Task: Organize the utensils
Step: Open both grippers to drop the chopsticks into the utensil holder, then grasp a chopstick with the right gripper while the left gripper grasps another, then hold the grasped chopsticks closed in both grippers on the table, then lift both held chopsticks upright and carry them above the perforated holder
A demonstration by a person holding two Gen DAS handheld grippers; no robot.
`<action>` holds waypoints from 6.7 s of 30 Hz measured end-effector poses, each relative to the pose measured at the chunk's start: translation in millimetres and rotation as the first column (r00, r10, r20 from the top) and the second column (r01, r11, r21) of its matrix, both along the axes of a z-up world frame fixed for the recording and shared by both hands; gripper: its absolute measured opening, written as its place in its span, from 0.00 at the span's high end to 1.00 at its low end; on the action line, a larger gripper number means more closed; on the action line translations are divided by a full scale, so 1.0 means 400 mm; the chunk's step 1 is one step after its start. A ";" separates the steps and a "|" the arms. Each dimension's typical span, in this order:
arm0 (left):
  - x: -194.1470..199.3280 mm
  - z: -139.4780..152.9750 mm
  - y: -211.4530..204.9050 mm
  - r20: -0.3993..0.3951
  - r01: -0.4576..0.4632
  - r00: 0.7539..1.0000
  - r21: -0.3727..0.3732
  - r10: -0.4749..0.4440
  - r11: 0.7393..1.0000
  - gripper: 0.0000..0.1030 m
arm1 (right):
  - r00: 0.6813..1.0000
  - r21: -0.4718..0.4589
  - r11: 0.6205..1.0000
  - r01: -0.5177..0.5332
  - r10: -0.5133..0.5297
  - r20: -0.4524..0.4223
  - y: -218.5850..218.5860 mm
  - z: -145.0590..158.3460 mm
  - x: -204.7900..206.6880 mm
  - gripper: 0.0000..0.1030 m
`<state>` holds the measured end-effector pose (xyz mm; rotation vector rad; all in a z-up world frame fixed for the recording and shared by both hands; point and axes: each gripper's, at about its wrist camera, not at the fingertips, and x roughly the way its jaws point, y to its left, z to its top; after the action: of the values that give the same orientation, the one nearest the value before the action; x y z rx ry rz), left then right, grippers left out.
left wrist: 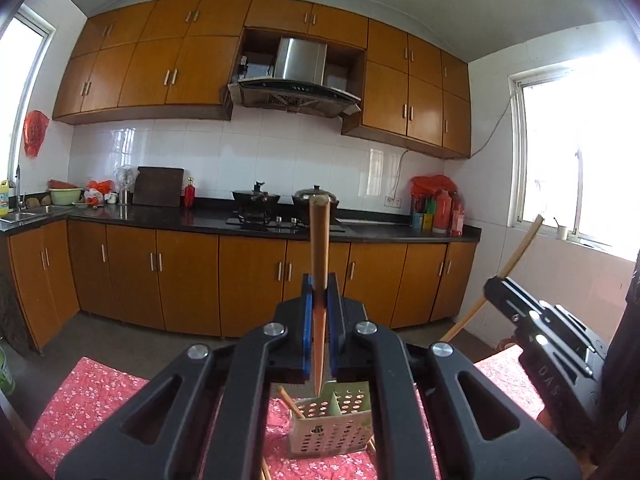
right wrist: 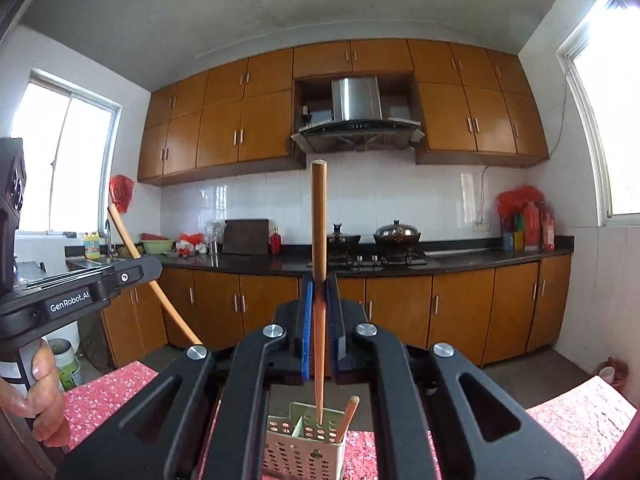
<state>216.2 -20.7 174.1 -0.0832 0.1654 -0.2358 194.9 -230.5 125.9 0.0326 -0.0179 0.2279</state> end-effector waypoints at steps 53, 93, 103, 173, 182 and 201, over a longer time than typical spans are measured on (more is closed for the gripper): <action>-0.210 -0.632 0.121 -0.540 -0.048 0.834 0.132 0.113 0.990 0.68 | 0.619 -0.112 0.991 0.078 -0.136 -0.773 -0.063 -0.589 -0.093 0.93; -0.146 -0.685 0.074 -0.665 -0.006 0.741 0.136 0.095 0.991 0.87 | 0.628 -0.143 0.984 0.107 -0.178 -0.758 -0.094 -0.592 -0.112 0.93; -0.154 -0.676 0.086 -0.687 0.013 0.726 0.023 0.006 1.000 0.87 | 0.629 -0.140 0.985 0.105 -0.175 -0.758 -0.096 -0.591 -0.112 0.93; -0.036 -0.685 0.203 -0.652 -0.039 0.746 0.156 0.132 0.987 0.91 | 0.624 -0.189 0.977 0.100 -0.210 -0.753 -0.114 -0.584 -0.039 0.92; -0.041 -0.683 0.206 -0.654 -0.040 0.746 0.149 0.128 0.988 0.91 | 0.624 -0.186 0.978 0.100 -0.207 -0.754 -0.116 -0.583 -0.041 0.92; -0.093 -0.600 0.221 -0.569 -0.076 0.808 0.155 0.152 0.985 0.93 | 0.767 -0.103 0.981 0.164 -0.193 -0.612 -0.147 -0.451 -0.104 0.93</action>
<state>179.1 67.6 -65.8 -0.0369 0.7868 -0.0705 153.2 -289.4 -54.5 0.0610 0.6480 0.0147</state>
